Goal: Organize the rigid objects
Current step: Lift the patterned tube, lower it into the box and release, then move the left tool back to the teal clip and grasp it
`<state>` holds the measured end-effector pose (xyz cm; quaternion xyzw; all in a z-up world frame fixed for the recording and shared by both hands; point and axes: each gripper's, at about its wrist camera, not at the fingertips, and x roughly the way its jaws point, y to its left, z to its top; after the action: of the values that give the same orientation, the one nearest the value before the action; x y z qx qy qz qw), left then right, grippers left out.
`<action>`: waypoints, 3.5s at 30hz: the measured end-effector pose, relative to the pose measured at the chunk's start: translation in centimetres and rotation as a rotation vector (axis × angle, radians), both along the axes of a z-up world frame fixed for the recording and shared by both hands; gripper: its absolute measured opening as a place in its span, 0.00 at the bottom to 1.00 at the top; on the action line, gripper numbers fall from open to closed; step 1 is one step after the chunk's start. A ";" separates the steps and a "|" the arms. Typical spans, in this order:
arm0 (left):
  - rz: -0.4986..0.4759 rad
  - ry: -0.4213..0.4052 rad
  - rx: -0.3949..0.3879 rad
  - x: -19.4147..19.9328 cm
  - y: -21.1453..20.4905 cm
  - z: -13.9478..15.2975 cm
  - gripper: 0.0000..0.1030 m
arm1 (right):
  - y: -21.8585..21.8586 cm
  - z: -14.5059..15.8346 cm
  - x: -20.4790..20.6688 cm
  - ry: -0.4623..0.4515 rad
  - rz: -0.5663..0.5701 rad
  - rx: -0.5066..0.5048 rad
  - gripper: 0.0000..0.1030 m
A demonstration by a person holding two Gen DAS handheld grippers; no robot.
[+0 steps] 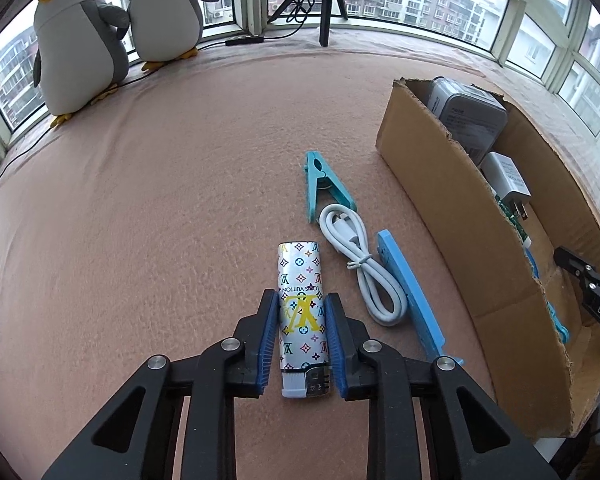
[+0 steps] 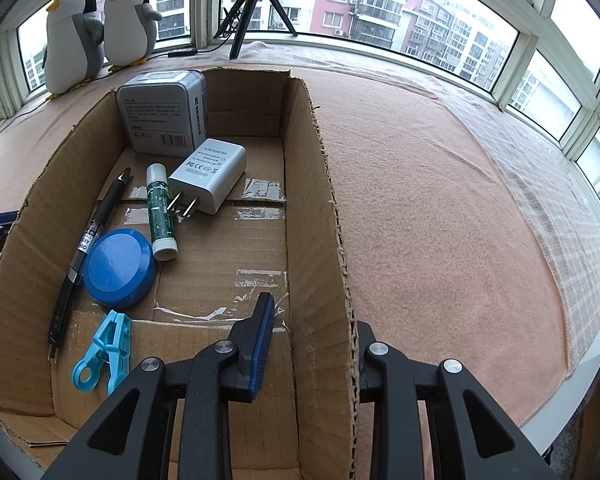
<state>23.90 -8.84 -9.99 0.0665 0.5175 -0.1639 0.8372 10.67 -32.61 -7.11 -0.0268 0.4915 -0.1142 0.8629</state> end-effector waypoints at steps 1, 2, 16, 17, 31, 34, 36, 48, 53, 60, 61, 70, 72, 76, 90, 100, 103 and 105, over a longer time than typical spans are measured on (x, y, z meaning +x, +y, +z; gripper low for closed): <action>0.002 -0.002 -0.003 -0.1 0.2 0.1 0.25 | 0.0 0.0 0.0 0.000 0.000 0.000 0.25; 0.006 -0.007 -0.003 -0.2 0.5 0.3 0.25 | 0.0 0.0 0.0 0.000 0.000 0.000 0.25; -0.062 -0.099 -0.109 -2.9 -1.1 6.7 0.25 | 0.0 0.0 0.0 -0.001 0.000 0.001 0.25; -0.077 -0.102 -0.121 -3.2 -1.8 7.1 0.25 | 0.0 0.0 0.0 -0.001 0.001 0.000 0.25; -0.238 -0.060 -0.181 -6.0 -11.1 6.5 0.25 | 0.0 0.0 -0.1 -0.002 0.001 0.001 0.25; -0.246 -0.042 -0.179 -6.2 -12.1 5.7 0.25 | 0.0 0.0 -0.1 -0.002 0.000 0.001 0.25; -0.251 -0.034 -0.178 -6.3 -12.4 5.2 0.25 | 0.0 0.0 0.0 -0.002 0.000 0.001 0.25; -0.243 -0.015 -0.161 -5.8 -13.1 4.3 0.39 | 0.0 0.0 -0.1 -0.002 0.000 0.001 0.25; -0.234 -0.022 -0.175 -5.7 -12.7 4.7 0.47 | 0.1 0.0 0.0 -0.003 -0.001 0.000 0.25; -0.232 -0.025 -0.194 -5.9 -12.0 5.2 0.47 | 0.0 0.0 -0.1 -0.003 -0.001 0.001 0.25; -0.232 -0.028 -0.196 -6.0 -11.8 5.4 0.47 | 0.0 0.0 -0.1 -0.003 -0.001 0.001 0.25; -0.140 -0.062 -0.227 -4.9 -6.3 7.5 0.47 | 0.1 0.1 0.0 -0.005 0.000 0.000 0.25; -0.103 -0.075 -0.221 -4.1 -4.8 7.7 0.47 | 0.1 0.1 0.0 -0.005 -0.001 0.000 0.25; -0.034 -0.057 -0.219 -2.2 -2.2 6.9 0.47 | 0.2 0.1 0.0 -0.005 -0.001 -0.001 0.25; 0.082 0.051 -0.186 4.8 -0.2 1.7 0.50 | 0.1 0.0 0.0 -0.005 0.000 0.000 0.25; 0.082 0.100 -0.151 7.6 -2.7 -1.3 0.50 | 0.2 -0.2 0.0 -0.004 0.004 0.002 0.25; 0.077 0.101 -0.130 7.9 -3.4 -2.0 0.50 | 0.2 -0.2 0.0 -0.004 0.005 0.003 0.25; 0.078 0.101 -0.126 8.2 -3.7 -2.3 0.50 | 0.2 -0.1 0.0 -0.004 0.005 0.002 0.25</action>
<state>32.09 -12.56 -12.30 -0.0151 0.5501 -0.1664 0.8182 10.62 -32.45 -7.25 -0.0266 0.4898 -0.1116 0.8643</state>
